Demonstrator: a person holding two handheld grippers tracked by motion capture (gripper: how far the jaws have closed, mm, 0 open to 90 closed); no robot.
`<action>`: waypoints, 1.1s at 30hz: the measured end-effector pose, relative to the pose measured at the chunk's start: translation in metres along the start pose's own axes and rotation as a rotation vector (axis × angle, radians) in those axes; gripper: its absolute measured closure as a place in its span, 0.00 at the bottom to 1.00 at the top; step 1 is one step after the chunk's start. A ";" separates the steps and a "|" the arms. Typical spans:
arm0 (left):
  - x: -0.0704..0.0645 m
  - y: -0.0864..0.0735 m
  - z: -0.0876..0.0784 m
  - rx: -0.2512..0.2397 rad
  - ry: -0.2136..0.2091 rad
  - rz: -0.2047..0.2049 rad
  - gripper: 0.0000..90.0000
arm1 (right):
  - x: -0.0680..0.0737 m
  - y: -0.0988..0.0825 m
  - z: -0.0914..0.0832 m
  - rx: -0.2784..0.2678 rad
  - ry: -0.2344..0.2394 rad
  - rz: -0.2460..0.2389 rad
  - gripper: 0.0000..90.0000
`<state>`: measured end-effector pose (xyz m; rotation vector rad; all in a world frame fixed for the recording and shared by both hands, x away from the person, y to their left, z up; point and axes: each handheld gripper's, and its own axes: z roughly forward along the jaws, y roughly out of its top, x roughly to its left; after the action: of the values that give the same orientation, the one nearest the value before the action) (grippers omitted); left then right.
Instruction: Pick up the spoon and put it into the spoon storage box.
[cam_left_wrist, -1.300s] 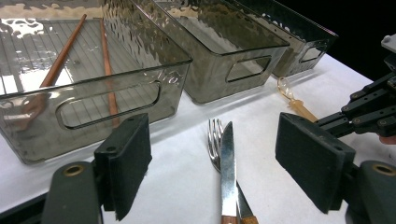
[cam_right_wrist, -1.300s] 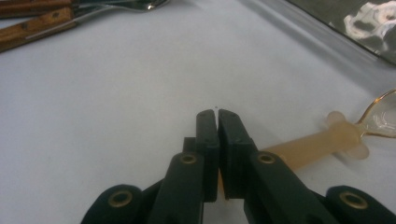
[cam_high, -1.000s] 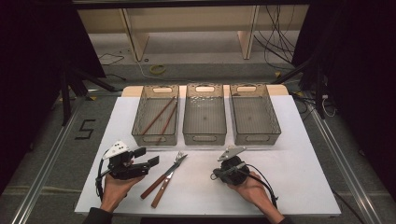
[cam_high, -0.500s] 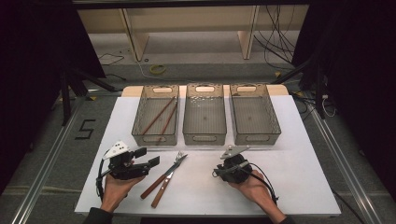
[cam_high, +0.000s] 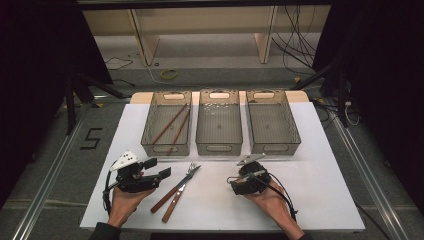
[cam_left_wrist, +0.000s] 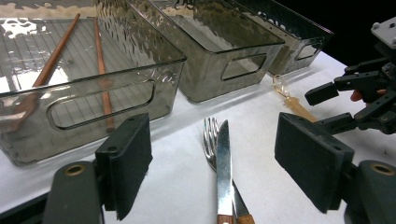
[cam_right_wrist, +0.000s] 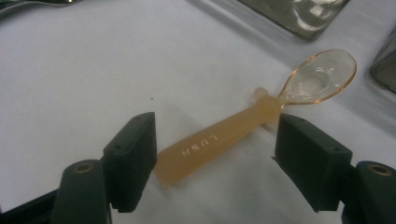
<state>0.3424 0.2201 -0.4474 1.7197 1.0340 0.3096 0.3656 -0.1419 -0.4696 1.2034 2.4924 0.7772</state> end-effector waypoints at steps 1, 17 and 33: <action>0.000 0.000 0.000 0.000 0.000 0.003 0.30 | 0.000 0.000 0.001 0.002 0.002 0.006 0.33; 0.000 0.000 0.000 -0.004 -0.005 0.009 0.30 | 0.002 0.007 0.011 0.061 0.018 0.019 0.41; -0.001 0.000 0.000 0.001 -0.007 0.020 0.30 | 0.005 0.008 0.009 0.090 0.063 -0.015 0.66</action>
<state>0.3417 0.2198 -0.4475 1.7313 1.0128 0.3153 0.3713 -0.1307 -0.4721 1.2059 2.6104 0.7164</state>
